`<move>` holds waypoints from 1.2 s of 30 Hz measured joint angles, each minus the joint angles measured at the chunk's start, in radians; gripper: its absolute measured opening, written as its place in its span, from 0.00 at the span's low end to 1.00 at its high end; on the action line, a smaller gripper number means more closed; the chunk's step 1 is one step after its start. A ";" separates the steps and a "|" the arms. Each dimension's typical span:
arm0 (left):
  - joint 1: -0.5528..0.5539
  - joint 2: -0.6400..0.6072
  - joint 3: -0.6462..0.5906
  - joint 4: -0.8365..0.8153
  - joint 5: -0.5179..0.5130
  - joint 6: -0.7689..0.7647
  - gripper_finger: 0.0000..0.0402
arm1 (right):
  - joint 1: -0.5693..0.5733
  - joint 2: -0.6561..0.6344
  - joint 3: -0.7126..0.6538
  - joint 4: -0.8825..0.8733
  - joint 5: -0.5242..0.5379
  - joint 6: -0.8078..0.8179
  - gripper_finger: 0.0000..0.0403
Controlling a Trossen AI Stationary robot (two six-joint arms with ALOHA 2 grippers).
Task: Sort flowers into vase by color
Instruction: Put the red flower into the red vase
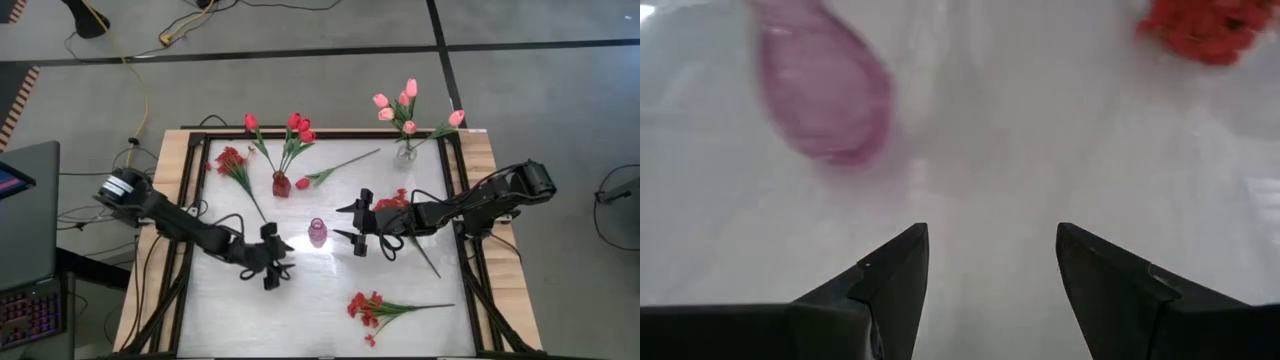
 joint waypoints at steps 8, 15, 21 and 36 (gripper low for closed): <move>-0.048 0.110 0.006 0.142 0.009 0.006 0.52 | 0.000 0.000 0.000 0.001 0.000 0.000 0.73; -0.056 0.225 0.207 -0.031 0.006 -0.035 0.52 | 0.000 0.000 0.000 0.000 0.000 0.000 0.73; -0.018 0.334 0.433 -0.320 -0.028 0.013 0.52 | 0.000 0.000 0.000 0.000 0.000 0.000 0.73; 0.166 0.374 0.487 -0.350 0.052 0.158 0.52 | 0.000 0.000 0.000 0.000 0.000 0.000 0.73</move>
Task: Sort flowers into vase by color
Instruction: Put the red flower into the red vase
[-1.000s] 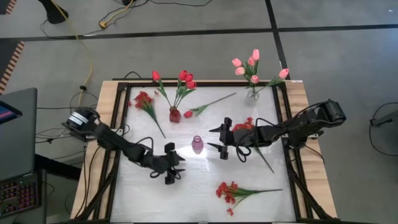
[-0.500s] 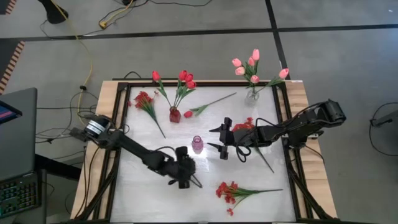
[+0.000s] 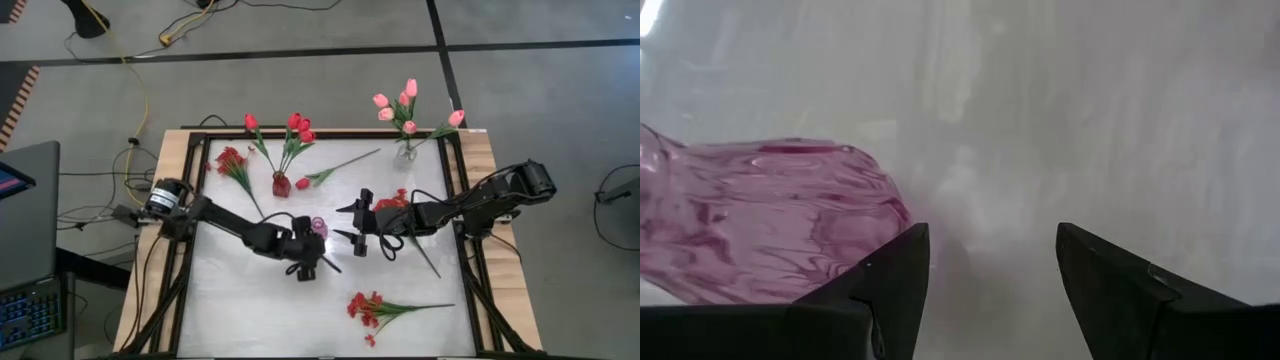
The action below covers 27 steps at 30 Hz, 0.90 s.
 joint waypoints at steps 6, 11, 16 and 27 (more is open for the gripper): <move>0.076 0.000 0.011 -0.004 0.027 0.057 0.52 | 0.000 0.000 0.000 0.000 0.000 0.000 0.73; 0.138 -0.003 0.043 -0.026 0.038 0.082 0.52 | 0.000 0.000 0.000 0.000 0.000 0.000 0.73; 0.158 -0.020 0.084 -0.082 0.038 0.128 0.52 | 0.000 0.000 0.000 0.000 0.000 0.000 0.73; 0.139 -0.040 0.095 -0.182 0.089 0.110 0.52 | 0.000 0.000 0.000 -0.003 0.000 0.000 0.73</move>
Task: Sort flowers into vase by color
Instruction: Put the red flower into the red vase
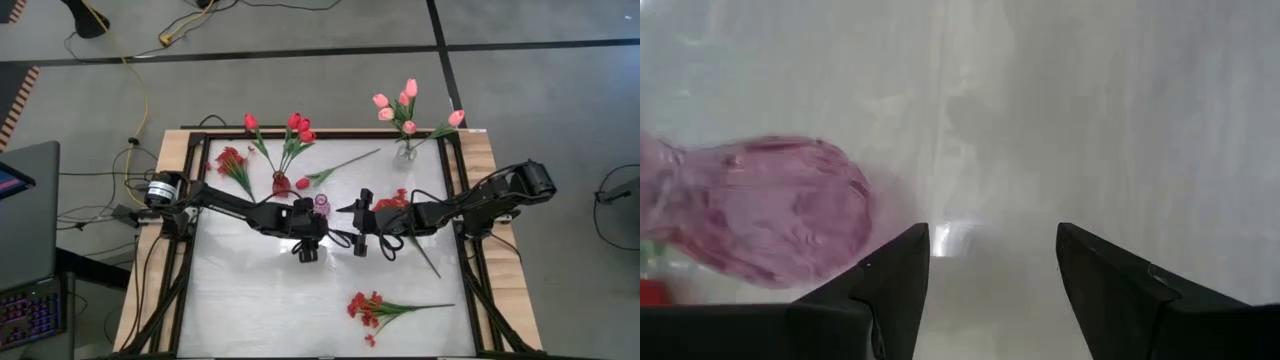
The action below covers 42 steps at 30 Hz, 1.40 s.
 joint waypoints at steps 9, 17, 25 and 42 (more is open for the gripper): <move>-0.009 -0.098 -0.026 -0.188 -0.125 -0.043 0.52 | 0.000 0.000 0.000 -0.013 0.000 0.000 0.73; 0.085 -0.200 -0.180 -0.081 -0.059 -0.104 0.52 | 0.000 0.000 0.000 -0.013 0.000 0.000 0.73; 0.115 -0.214 -0.192 0.036 -0.062 -0.017 0.52 | 0.000 0.000 0.000 -0.012 0.000 0.000 0.73; 0.293 -0.163 -0.195 0.160 -0.034 0.248 0.52 | 0.000 0.000 0.000 -0.014 0.000 0.000 0.73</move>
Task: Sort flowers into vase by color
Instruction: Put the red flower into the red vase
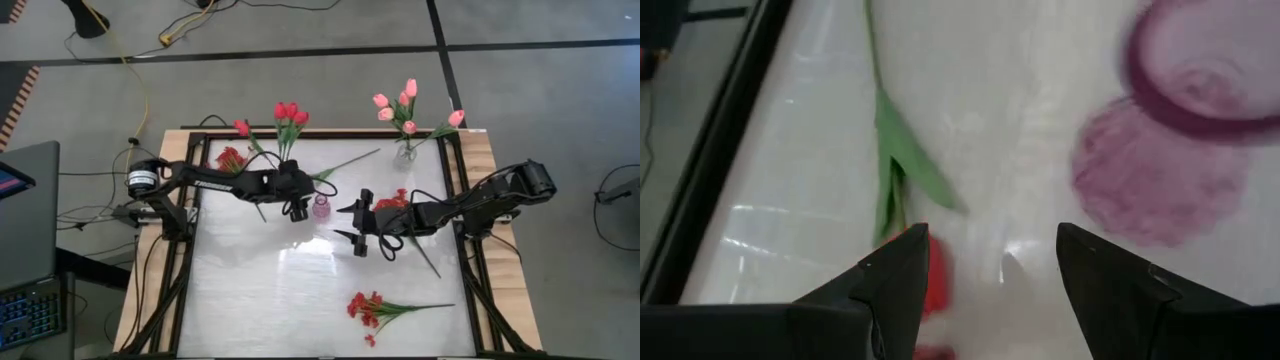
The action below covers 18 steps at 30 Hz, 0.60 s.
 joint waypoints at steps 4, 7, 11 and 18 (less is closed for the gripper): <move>0.007 0.026 -0.002 0.025 -0.012 0.002 0.52 | 0.000 0.000 0.000 -0.007 0.000 0.000 0.73; 0.000 0.029 -0.002 0.037 -0.006 0.003 0.52 | 0.000 0.000 0.000 -0.016 0.000 0.000 0.73; -0.002 0.041 0.001 0.038 -0.012 0.015 0.52 | 0.000 0.000 0.000 -0.028 -0.001 0.000 0.73; 0.022 0.073 0.031 0.041 -0.044 0.046 0.52 | 0.000 0.000 0.000 -0.028 -0.001 0.000 0.73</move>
